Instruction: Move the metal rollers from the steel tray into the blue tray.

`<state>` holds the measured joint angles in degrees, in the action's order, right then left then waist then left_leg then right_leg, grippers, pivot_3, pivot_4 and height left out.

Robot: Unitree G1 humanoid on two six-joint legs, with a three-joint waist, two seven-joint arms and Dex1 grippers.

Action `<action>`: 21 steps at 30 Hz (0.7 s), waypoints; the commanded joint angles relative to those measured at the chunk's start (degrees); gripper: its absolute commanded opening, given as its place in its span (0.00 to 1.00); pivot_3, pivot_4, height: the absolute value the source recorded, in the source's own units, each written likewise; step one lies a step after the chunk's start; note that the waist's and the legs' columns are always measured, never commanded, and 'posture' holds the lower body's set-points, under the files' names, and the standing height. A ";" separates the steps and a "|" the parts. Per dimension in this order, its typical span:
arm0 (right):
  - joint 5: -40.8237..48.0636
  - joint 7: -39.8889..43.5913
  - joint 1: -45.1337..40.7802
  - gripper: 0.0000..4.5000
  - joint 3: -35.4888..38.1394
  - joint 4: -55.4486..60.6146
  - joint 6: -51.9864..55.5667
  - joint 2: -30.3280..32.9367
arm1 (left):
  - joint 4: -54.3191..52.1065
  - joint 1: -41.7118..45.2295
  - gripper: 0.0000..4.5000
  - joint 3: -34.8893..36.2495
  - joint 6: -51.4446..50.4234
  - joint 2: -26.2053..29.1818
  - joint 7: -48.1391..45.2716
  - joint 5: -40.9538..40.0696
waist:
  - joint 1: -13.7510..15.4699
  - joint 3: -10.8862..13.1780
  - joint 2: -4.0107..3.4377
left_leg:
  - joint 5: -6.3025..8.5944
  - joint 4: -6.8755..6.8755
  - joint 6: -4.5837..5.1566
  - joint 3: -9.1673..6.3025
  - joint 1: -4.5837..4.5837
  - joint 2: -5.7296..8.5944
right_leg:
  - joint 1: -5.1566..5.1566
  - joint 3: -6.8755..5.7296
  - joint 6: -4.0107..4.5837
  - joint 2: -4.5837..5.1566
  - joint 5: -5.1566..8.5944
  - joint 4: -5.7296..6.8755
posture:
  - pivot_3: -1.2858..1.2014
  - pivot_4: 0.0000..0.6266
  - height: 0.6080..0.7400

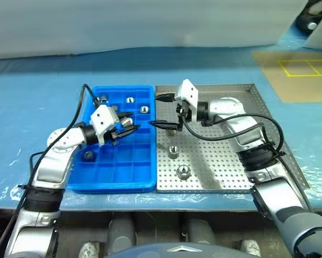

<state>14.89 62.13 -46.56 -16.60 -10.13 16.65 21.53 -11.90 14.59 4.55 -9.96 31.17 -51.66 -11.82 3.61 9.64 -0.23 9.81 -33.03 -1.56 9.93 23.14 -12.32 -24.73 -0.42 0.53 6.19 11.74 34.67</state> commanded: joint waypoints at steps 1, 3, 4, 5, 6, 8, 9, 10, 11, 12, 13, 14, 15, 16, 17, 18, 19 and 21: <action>0.42 4.94 -2.97 1.00 -1.04 -3.10 -3.52 -2.44 | -6.63 -3.27 0.41 5.15 -2.66 2.05 2.76 -3.21 | 0.90 0.03 0.06 | -0.05 0.00 -0.11 -0.02 0.02 -0.05 | -0.09 0.00 0.00 -0.03 0.00 0.07 | 0.60 0.24 1.00; 0.07 6.66 -3.82 1.00 -1.46 -5.20 -4.58 -3.89 | -7.68 -5.96 0.41 6.70 -2.25 3.13 3.26 -3.39 | 1.89 0.04 0.07 | -0.18 0.03 -0.34 -0.03 0.04 -0.31 | -0.12 -0.14 -0.01 -0.12 0.00 0.17 | 0.62 0.24 1.00; -0.07 7.55 -4.26 1.00 -1.72 -6.26 -5.07 -4.63 | -8.03 -7.41 0.41 7.53 -1.89 3.64 3.38 -3.50 | 2.16 0.04 0.08 | -0.25 0.04 -0.45 -0.03 0.03 -0.44 | -0.12 -0.17 -0.01 -0.23 0.00 0.19 | 0.63 0.24 1.00; -0.05 8.59 -4.60 1.00 -1.95 -7.06 -5.29 -5.24 | -8.56 -8.90 0.41 8.36 -1.79 4.07 3.57 -3.75 | 2.35 0.04 0.08 | -0.29 0.04 -0.53 -0.06 0.02 -0.51 | -0.12 -0.19 -0.01 -0.31 0.00 0.23 | 0.63 0.24 1.00; 0.05 9.84 -4.88 1.00 -2.29 -7.76 -5.34 -5.76 | -9.30 -10.56 0.41 9.26 -1.82 4.41 3.71 -4.15 | 2.50 0.04 0.08 | -0.31 0.06 -0.58 -0.10 0.01 -0.53 | -0.13 -0.20 -0.01 -0.34 0.00 0.27 | 0.63 0.24 1.00; 0.17 12.15 -5.28 1.00 -2.76 -8.73 -4.97 -6.34 | -10.55 -12.91 0.41 10.11 -2.28 4.96 3.79 -4.98 | 2.81 0.04 0.09 | -0.36 0.09 -0.65 -0.14 0.02 -0.59 | -0.17 -0.22 -0.01 -0.41 0.00 0.31 | 0.64 0.24 1.00; 0.19 13.18 -5.38 1.00 -2.94 -9.02 -4.77 -6.50 | -11.06 -13.89 0.41 10.27 -2.47 5.19 3.83 -5.26 | 3.29 0.05 0.10 | -0.39 0.14 -0.70 -0.16 0.02 -0.59 | -0.20 -0.22 -0.01 -0.43 0.00 0.32 | 0.64 0.24 1.00; 0.18 14.01 -5.41 1.00 -3.03 -9.23 -4.60 -6.60 | -11.72 -15.05 0.41 10.24 -2.79 5.48 3.56 -5.71 | 3.54 0.05 0.11 | -0.41 0.19 -0.75 -0.16 0.03 -0.61 | -0.24 -0.22 -0.01 -0.46 0.00 0.32 | 0.64 0.24 1.00; 0.11 14.58 -5.45 1.00 -3.06 -9.42 -4.47 -6.74 | -12.31 -16.10 0.41 10.20 -3.01 5.75 3.26 -6.12 | 3.71 0.05 0.12 | -0.43 0.21 -0.77 -0.16 0.04 -0.65 | -0.27 -0.22 -0.01 -0.51 0.00 0.32 | 0.64 0.24 1.00; -0.01 14.93 -5.50 1.00 -3.05 -9.61 -4.44 -6.86 | -12.72 -16.87 0.41 10.14 -3.11 5.94 3.22 -6.38 | 3.83 0.05 0.12 | -0.45 0.23 -0.80 -0.16 0.03 -0.70 | -0.27 -0.22 -0.01 -0.58 0.00 0.32 | 0.64 0.24 1.00; -0.17 15.24 -5.54 1.00 -3.09 -9.80 -4.48 -6.99 | -12.91 -17.50 0.41 10.05 -3.28 6.03 3.30 -6.61 | 3.89 0.05 0.12 | -0.46 0.27 -0.83 -0.17 0.04 -0.74 | -0.31 -0.22 0.00 -0.63 0.01 0.31 | 0.64 0.24 1.00; -0.36 15.41 -5.56 1.00 -3.11 -9.96 -4.61 -7.15 | -12.29 -17.68 0.41 9.96 -3.12 5.99 3.71 -6.35 | 4.00 0.05 0.12 | -0.47 0.28 -0.84 -0.17 0.05 -0.76 | -0.33 -0.22 0.00 -0.67 0.01 0.31 | 0.64 0.24 1.00; -0.58 15.49 -5.55 1.00 -3.11 -10.11 -4.83 -7.30 | -11.35 -17.53 0.41 9.81 -2.58 5.87 4.28 -5.76 | 4.08 0.05 0.12 | -0.48 0.28 -0.86 -0.16 0.06 -0.83 | -0.33 -0.21 0.01 -0.75 0.01 0.30 | 0.64 0.24 1.00; -0.83 15.41 -5.52 1.00 -3.08 -10.19 -5.07 -7.48 | -10.00 -17.01 0.41 9.51 -2.10 5.65 4.90 -5.10 | 4.15 0.05 0.12 | -0.49 0.28 -0.89 -0.17 0.06 -0.91 | -0.34 -0.22 0.02 -0.83 0.02 0.30 | 0.64 0.24 1.00; -1.12 15.28 -5.47 1.00 -3.02 -10.25 -5.32 -7.65 | -8.89 -16.52 0.41 9.15 -1.96 5.54 5.27 -4.71 | 4.16 0.05 0.12 | -0.52 0.28 -0.94 -0.16 0.05 -0.99 | -0.35 -0.23 0.03 -0.90 0.02 0.31 | 0.64 0.24 1.00; -1.49 15.05 -5.34 1.00 -2.95 -10.23 -5.73 -7.76 | -7.84 -16.01 0.41 8.60 -1.71 5.38 5.65 -4.22 | 4.15 0.05 0.12 | -0.55 0.30 -1.00 -0.16 0.03 -1.03 | -0.36 -0.24 0.04 -0.95 0.02 0.33 | 0.63 0.24 1.00; -1.75 14.87 -5.18 1.00 -2.85 -10.16 -5.93 -7.80 | -6.63 -15.20 0.41 7.85 -1.32 5.13 6.29 -3.41 | 4.16 0.05 0.12 | -0.58 0.31 -1.04 -0.16 0.03 -1.07 | -0.39 -0.24 0.07 -1.00 0.02 0.37 | 0.63 0.24 1.00; -1.98 14.48 -4.77 1.00 -2.58 -9.70 -5.72 -7.67 | -4.91 -13.83 0.41 6.51 -1.05 4.29 7.06 -2.99 | 4.16 0.05 0.12 | -0.62 0.31 -1.12 -0.16 0.01 -1.11 | -0.42 -0.23 0.09 -1.04 0.01 0.43 | 0.63 0.24 1.00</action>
<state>12.70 76.69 -50.62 -19.77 -21.25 11.76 14.14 -16.62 -0.17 11.59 -12.38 35.75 -45.45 -15.18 7.77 9.69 -0.11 9.17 -32.72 -2.70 9.76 23.15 -13.44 -25.16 -0.65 0.63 5.14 11.74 35.13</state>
